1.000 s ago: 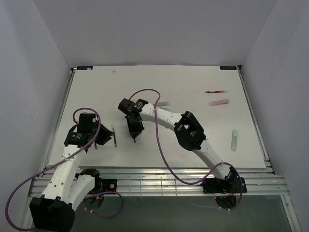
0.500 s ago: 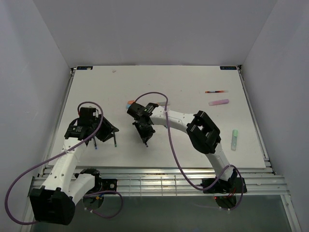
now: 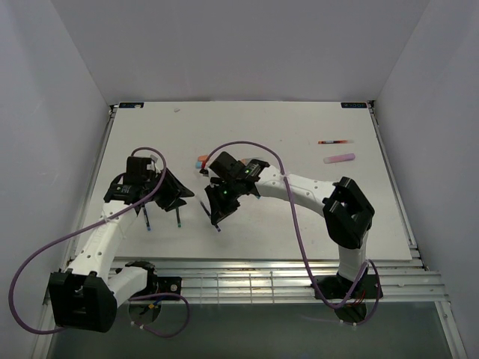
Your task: Open the pen caps
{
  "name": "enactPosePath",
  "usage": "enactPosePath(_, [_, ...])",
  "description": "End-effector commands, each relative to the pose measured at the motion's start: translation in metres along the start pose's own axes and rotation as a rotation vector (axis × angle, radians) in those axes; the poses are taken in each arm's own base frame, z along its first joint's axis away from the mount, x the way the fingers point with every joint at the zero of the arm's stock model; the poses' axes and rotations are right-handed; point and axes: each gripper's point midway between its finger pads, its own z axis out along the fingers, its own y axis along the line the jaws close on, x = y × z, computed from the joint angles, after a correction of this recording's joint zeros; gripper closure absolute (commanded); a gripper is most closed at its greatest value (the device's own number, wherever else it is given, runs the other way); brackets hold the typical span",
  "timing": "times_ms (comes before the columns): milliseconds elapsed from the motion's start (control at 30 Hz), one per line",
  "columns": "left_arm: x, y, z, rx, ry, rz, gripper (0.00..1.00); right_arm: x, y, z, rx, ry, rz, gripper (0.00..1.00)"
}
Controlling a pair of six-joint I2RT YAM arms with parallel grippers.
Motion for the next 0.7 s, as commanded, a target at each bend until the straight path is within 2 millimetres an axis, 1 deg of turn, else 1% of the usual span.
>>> enactPosePath(0, [-0.007,-0.021,-0.005,0.066,-0.007,0.047,0.47,-0.011,0.033,-0.014,-0.149,-0.050,-0.029,0.92])
enactPosePath(67, [-0.006,-0.020,-0.005,0.063,-0.006,0.045,0.47,-0.014,0.040,-0.017,-0.180,-0.060,-0.030,0.92])
enactPosePath(367, [0.000,-0.012,-0.001,0.049,0.005,0.054,0.47,-0.025,0.054,-0.020,-0.233,-0.080,-0.031,0.92])
enactPosePath(667, [-0.001,-0.010,0.002,0.036,0.008,0.056,0.48,-0.028,0.067,-0.023,-0.300,-0.090,-0.017,0.92])
